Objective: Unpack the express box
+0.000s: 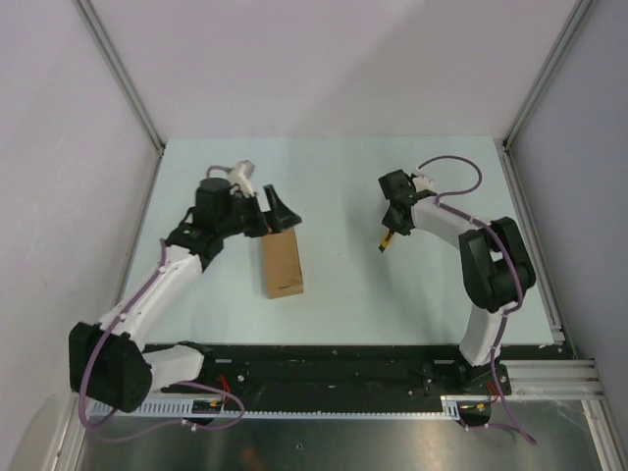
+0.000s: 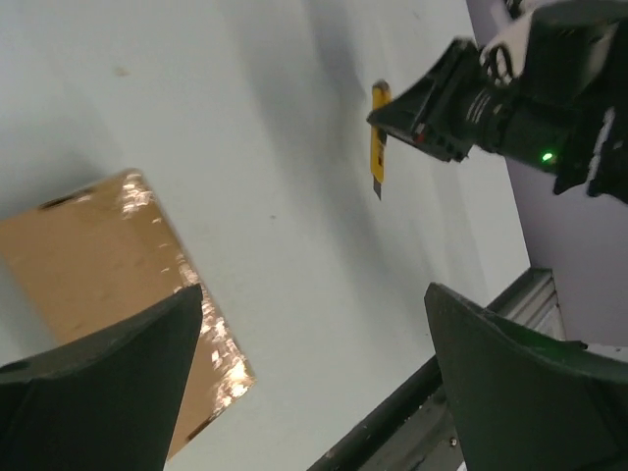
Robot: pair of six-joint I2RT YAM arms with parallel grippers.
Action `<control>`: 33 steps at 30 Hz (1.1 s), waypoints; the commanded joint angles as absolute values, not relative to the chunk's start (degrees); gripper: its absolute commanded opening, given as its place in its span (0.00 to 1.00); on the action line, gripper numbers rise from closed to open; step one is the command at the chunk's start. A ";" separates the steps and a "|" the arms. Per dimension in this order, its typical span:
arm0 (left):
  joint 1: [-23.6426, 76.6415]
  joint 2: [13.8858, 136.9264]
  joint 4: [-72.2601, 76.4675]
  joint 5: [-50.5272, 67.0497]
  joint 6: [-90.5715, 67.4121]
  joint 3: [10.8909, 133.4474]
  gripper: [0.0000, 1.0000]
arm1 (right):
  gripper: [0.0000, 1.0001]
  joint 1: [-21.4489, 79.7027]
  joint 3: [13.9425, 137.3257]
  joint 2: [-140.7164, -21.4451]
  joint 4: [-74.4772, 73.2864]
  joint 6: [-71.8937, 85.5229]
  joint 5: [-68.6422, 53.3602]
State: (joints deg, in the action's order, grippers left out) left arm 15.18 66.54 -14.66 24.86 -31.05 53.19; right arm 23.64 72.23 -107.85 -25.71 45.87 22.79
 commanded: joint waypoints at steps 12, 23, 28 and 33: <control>36.91 86.56 12.82 15.97 -35.59 62.30 0.99 | 0.08 28.30 73.39 -81.93 -33.48 53.43 13.79; 39.29 92.11 17.84 25.49 -38.67 64.60 0.85 | 0.08 32.25 73.48 -79.10 -32.61 54.49 15.73; 39.99 90.27 17.84 24.08 -38.85 61.79 0.81 | 0.08 32.17 73.39 -78.14 -32.26 55.19 17.14; 40.17 90.17 17.93 25.48 -38.93 61.61 0.82 | 0.08 32.25 73.39 -77.08 -32.26 55.37 17.58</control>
State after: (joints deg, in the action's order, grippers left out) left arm 39.79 91.92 15.75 23.00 -37.76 61.56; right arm 31.86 72.23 -79.77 -33.41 54.19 15.73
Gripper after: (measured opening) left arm 0.812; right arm 0.291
